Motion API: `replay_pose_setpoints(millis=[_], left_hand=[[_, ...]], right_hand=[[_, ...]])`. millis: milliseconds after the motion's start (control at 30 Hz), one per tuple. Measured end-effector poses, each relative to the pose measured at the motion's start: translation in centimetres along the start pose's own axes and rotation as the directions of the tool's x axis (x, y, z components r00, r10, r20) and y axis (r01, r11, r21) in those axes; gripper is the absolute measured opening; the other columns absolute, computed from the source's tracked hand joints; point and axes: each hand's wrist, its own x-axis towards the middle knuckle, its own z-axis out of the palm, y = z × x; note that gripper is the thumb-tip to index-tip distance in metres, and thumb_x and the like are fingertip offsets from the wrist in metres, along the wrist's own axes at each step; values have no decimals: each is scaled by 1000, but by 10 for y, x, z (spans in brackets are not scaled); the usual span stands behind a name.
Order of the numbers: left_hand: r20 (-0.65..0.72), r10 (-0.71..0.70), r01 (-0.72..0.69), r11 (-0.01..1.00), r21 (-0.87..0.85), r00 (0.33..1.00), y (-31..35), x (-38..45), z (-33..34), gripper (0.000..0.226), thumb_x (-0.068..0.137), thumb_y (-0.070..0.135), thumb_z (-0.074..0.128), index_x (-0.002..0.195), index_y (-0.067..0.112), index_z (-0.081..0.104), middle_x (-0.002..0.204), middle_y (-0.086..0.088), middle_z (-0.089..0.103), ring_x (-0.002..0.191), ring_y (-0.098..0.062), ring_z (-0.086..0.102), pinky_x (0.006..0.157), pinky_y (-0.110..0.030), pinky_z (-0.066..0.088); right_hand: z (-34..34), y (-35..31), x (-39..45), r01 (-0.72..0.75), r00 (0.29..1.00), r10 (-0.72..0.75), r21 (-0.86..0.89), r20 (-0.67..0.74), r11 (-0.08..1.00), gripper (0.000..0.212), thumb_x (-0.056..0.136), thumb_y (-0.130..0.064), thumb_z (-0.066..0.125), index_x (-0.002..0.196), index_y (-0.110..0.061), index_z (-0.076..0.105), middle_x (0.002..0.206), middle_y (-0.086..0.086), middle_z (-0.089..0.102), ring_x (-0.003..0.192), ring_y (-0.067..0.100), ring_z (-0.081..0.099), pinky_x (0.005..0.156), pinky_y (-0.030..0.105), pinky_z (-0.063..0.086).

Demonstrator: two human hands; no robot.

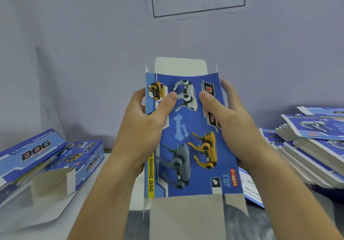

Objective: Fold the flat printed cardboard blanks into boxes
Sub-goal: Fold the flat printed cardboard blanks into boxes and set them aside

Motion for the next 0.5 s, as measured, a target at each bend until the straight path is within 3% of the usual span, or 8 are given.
replay_pose_setpoints(millis=[67,167,267,367,433,500], left_hand=[[25,-13,13,1000,11,1000,-3,1,-1,17,95,33,64,109,25,62,89,5,78,74,-12,76,54,-19,56],[69,-80,79,997,13,994,-6,3,-3,12,98,33,61,109,28,61,91,6,78,77,-13,76,58,-26,59],[108,-189,193,981,-28,976,-9,5,-8,29,95,36,65,120,25,55,91,4,79,79,-17,77,67,-34,61],[47,-247,251,963,-103,968,-10,7,-12,56,89,35,71,133,17,43,72,6,76,67,-17,76,53,-30,59],[-17,-212,211,975,-67,977,-11,9,-16,74,85,47,72,144,26,33,69,13,74,65,-11,75,48,-25,56],[-62,-183,185,983,22,981,-10,10,-20,83,83,56,70,149,41,24,85,12,75,67,-8,75,51,-25,57]], right_hand=[[-1,7,-1,-46,998,43,-62,-53,997,52,90,-52,65,134,-56,37,107,-8,75,87,17,76,80,43,61],[-2,11,-1,-160,987,160,27,-8,987,58,90,-50,65,139,-48,35,107,-4,76,87,23,76,77,44,61],[-5,7,0,-248,967,241,91,82,964,55,92,-45,63,141,-43,38,102,-2,78,86,24,77,63,36,62],[-3,4,-2,-289,949,272,94,161,953,45,94,-41,61,136,-39,46,98,-2,78,82,22,77,57,30,59],[3,5,-3,-316,932,290,97,216,944,37,96,-35,60,132,-33,52,99,0,78,82,21,77,59,29,59],[8,7,-2,-325,919,298,68,256,943,37,97,-30,60,133,-32,51,101,0,78,84,22,77,62,32,61]])
